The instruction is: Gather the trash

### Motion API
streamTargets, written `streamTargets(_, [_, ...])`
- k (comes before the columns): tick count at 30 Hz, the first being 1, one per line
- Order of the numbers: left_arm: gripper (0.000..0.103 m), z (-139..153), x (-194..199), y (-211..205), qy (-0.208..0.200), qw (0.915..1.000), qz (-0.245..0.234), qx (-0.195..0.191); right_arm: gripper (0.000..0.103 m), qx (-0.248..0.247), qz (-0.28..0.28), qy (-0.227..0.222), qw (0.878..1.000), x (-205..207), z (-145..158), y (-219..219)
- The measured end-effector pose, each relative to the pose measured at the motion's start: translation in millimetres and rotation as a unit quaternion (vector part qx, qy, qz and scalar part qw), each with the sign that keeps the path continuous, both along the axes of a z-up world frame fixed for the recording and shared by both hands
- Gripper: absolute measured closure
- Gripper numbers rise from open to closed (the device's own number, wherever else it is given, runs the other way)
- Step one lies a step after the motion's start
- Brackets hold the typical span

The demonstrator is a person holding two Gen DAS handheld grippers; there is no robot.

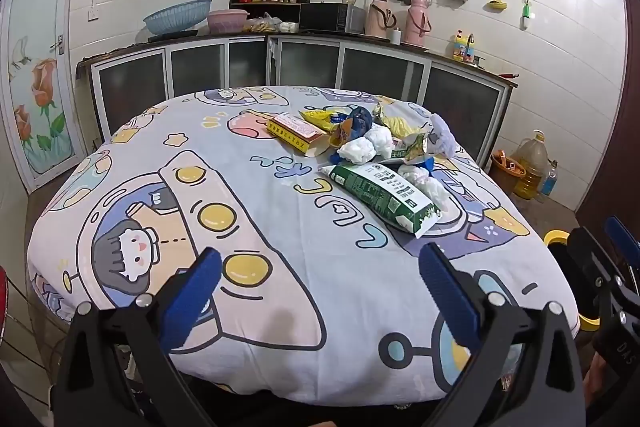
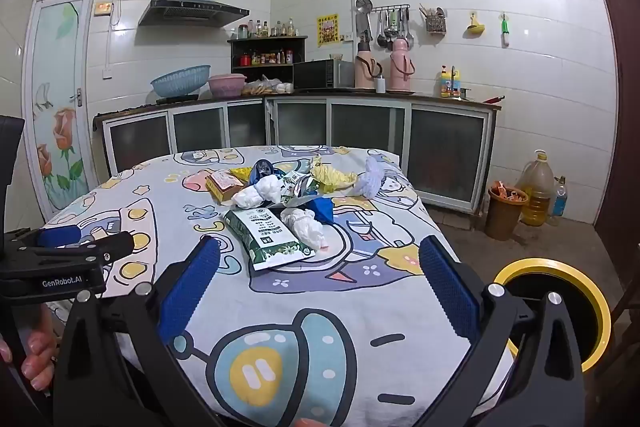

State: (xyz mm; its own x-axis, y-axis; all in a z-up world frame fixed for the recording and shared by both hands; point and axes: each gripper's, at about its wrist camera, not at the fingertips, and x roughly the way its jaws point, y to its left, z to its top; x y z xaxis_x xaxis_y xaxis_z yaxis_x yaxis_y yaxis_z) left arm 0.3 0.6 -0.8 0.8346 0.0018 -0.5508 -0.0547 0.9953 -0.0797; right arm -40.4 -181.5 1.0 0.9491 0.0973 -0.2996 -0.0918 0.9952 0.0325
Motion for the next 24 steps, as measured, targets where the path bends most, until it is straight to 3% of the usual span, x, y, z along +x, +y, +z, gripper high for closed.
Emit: streamTargets(24, [0.008,-2.0,-0.7,2.4,0.001,1.0000,-0.001,-0.001,0.007,0.000,0.002,0.003,1.000,5.7,-5.0,-0.9])
